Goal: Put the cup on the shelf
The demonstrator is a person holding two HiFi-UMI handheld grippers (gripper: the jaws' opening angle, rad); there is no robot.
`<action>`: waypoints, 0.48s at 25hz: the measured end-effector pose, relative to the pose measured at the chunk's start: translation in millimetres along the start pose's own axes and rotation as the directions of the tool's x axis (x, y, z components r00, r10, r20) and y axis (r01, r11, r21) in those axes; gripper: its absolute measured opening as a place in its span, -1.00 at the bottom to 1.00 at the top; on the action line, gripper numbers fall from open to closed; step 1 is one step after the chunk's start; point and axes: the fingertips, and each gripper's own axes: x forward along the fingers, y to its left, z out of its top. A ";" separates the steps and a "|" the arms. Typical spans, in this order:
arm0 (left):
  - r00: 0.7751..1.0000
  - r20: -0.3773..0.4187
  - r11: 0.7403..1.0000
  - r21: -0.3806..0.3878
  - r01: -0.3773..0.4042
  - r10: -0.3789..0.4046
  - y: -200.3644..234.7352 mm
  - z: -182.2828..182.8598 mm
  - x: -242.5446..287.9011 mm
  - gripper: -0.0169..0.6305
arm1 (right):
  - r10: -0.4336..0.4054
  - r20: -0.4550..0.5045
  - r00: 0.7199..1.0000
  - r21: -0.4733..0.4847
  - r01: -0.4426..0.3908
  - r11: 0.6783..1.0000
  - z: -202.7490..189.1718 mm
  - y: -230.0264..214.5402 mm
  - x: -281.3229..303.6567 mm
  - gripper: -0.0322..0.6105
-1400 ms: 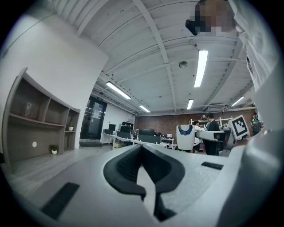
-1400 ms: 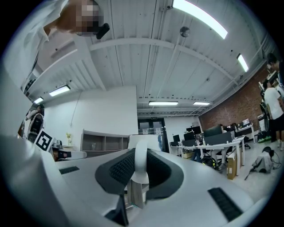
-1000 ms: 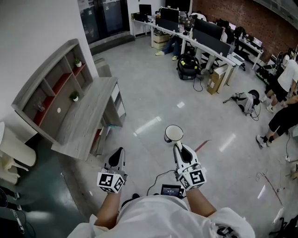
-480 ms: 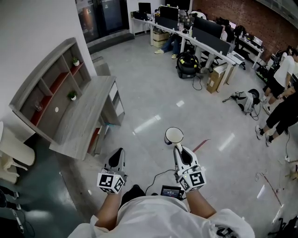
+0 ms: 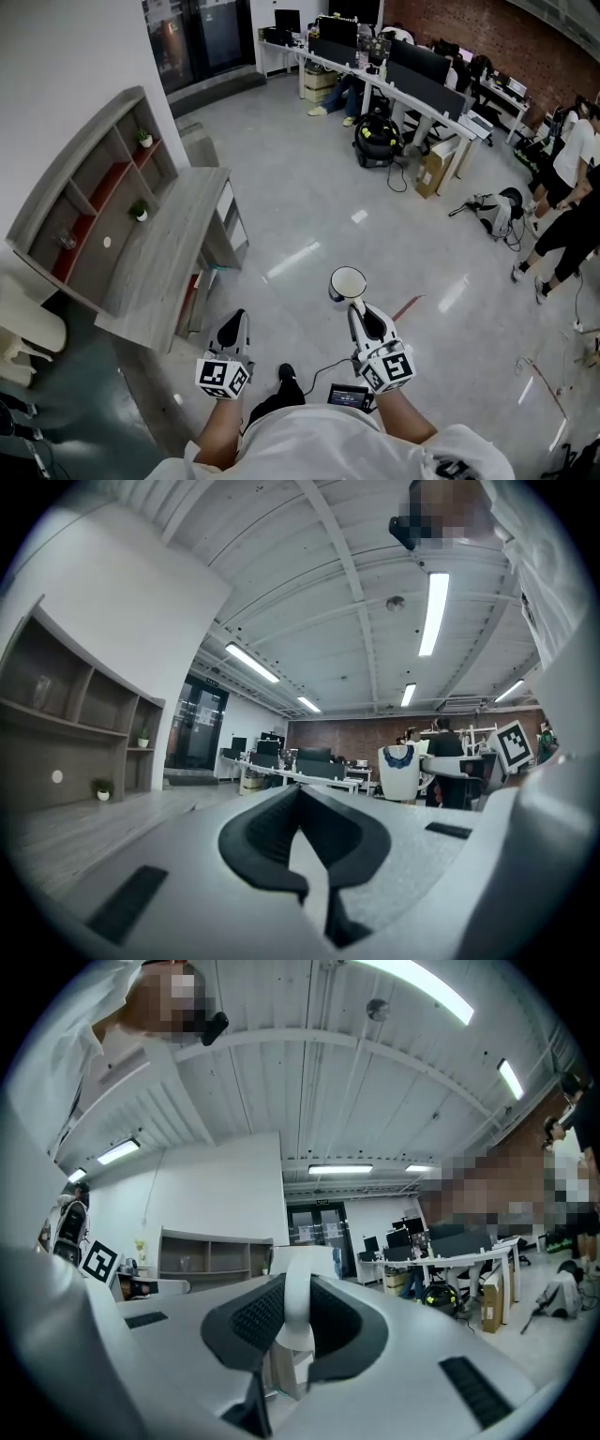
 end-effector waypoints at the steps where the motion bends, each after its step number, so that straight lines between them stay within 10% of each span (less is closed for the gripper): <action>1: 1.000 0.003 1.000 -0.002 0.003 -0.003 6.4 1.0 10.4 -0.93 | 0.002 -0.002 1.000 -0.004 -0.002 1.000 -1.2 -3.6 11.5 -0.66; 12: 0.998 0.029 0.998 0.023 0.053 -0.054 97.8 28.9 121.8 -0.93 | -0.005 0.034 0.999 -0.032 0.006 0.999 10.5 -27.3 153.3 -0.66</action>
